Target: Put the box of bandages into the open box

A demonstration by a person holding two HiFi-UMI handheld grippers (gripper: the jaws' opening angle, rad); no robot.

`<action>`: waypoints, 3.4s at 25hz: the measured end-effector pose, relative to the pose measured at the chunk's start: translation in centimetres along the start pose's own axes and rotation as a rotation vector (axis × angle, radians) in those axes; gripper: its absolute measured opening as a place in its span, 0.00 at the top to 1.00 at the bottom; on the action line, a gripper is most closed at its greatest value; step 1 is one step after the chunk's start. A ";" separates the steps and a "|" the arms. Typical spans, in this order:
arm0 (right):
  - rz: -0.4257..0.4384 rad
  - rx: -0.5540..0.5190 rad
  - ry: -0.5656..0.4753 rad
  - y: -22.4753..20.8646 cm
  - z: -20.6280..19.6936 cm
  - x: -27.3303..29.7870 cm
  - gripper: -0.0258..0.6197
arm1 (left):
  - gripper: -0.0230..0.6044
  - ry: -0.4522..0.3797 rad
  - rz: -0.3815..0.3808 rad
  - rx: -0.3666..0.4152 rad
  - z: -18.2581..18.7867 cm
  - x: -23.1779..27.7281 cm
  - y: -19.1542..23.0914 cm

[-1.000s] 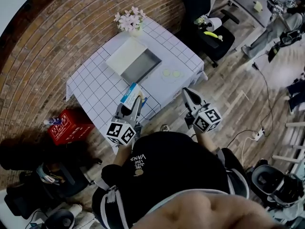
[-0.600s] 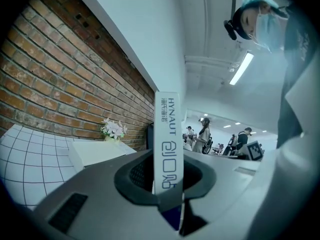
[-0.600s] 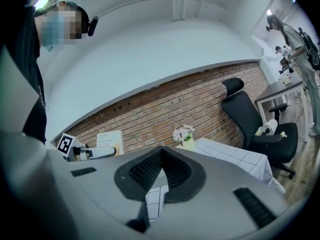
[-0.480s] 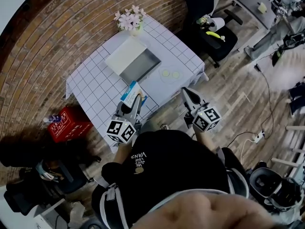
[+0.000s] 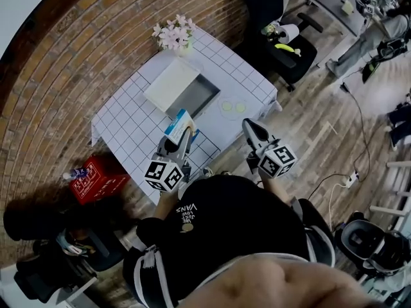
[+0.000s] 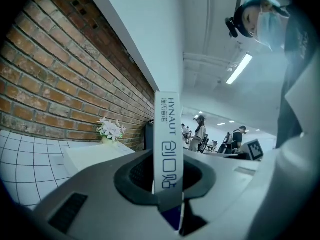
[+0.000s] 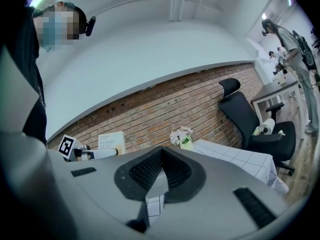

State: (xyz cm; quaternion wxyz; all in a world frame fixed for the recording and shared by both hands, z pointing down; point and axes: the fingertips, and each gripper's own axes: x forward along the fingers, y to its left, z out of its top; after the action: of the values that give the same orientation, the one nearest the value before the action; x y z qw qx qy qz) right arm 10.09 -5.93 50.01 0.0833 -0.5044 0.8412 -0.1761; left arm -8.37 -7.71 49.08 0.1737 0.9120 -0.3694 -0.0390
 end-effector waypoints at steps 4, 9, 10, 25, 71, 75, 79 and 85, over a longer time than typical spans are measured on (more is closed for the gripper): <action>0.003 0.001 -0.004 0.7 0.1 1.9 0.96 | 0.84 0.002 0.003 -0.001 0.7 -0.3 1.8; -0.007 -0.005 -0.001 1.2 -0.3 4.2 0.96 | 0.84 0.017 -0.013 -0.008 1.0 -0.7 3.9; -0.005 -0.007 0.003 1.3 -0.5 4.6 0.96 | 0.84 0.021 -0.015 -0.007 0.9 -0.7 4.2; 0.075 0.005 0.076 -0.3 -1.4 8.4 0.96 | 0.84 0.062 0.078 -0.003 -0.9 1.0 7.9; 0.230 0.020 0.195 -10.4 1.1 11.8 0.96 | 0.84 0.633 0.073 0.243 -10.9 12.3 12.2; 0.224 0.031 0.196 -10.7 1.0 11.7 0.96 | 0.84 0.693 0.043 0.272 -11.6 12.7 12.1; 0.222 0.041 0.193 -10.8 0.9 11.5 0.96 | 0.84 0.756 -0.004 0.275 -12.4 13.0 11.9; 0.207 0.056 0.190 -11.6 0.6 11.0 0.96 | 0.84 0.814 -0.049 0.259 -13.3 13.6 11.6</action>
State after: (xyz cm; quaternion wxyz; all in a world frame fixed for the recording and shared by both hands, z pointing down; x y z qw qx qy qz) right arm 14.56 -20.73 54.30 0.0351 -0.3935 0.8875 -0.2371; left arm -3.49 -20.97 66.28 0.1883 0.8758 -0.2509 0.3669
